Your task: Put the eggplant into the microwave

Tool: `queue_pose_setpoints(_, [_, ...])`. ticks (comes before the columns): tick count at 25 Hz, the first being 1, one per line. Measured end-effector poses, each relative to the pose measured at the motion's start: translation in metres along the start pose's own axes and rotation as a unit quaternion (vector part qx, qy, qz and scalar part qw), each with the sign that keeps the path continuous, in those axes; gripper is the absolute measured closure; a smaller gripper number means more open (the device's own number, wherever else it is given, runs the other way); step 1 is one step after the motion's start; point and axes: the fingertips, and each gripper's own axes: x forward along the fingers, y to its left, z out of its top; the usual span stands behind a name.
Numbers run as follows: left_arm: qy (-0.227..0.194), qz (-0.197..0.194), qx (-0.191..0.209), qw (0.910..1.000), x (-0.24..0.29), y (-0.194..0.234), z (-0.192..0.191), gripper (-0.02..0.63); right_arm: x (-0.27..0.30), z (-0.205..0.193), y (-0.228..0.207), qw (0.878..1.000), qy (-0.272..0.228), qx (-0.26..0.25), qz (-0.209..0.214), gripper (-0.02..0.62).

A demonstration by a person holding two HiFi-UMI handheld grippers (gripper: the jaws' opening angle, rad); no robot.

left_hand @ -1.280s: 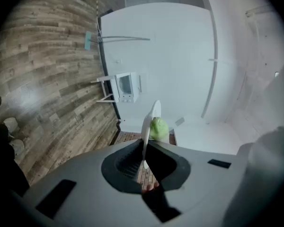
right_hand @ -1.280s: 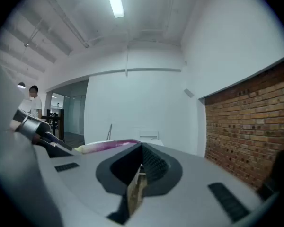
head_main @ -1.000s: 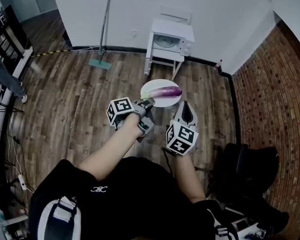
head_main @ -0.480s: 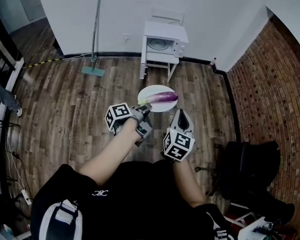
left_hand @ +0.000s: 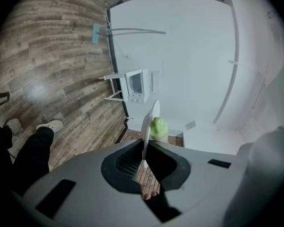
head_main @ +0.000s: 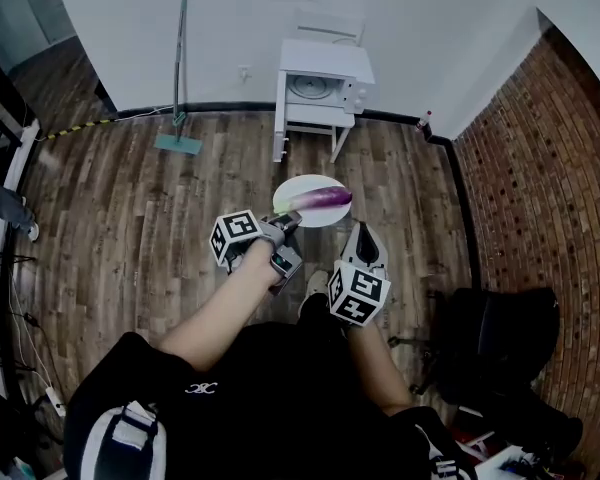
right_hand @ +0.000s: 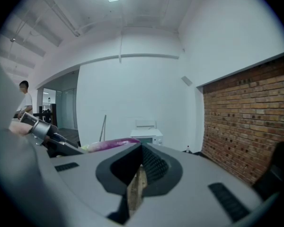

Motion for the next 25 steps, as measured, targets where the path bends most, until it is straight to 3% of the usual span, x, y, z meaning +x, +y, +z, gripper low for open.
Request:
queue_pose_setpoints(15, [-0.046,0.001,0.005,0.9989,0.180,-0.070,0.080,0.586,0.206,0.065,-0.077,0.998,-0.011,-0.009,0.066,0.581])
queue_pose_setpoints(25, [-0.063,-0.003,0.004,0.9980,0.240,-0.082,0.099,0.586,0.269,0.077,-0.097,0.995,-0.016,-0.017,0.101,0.581])
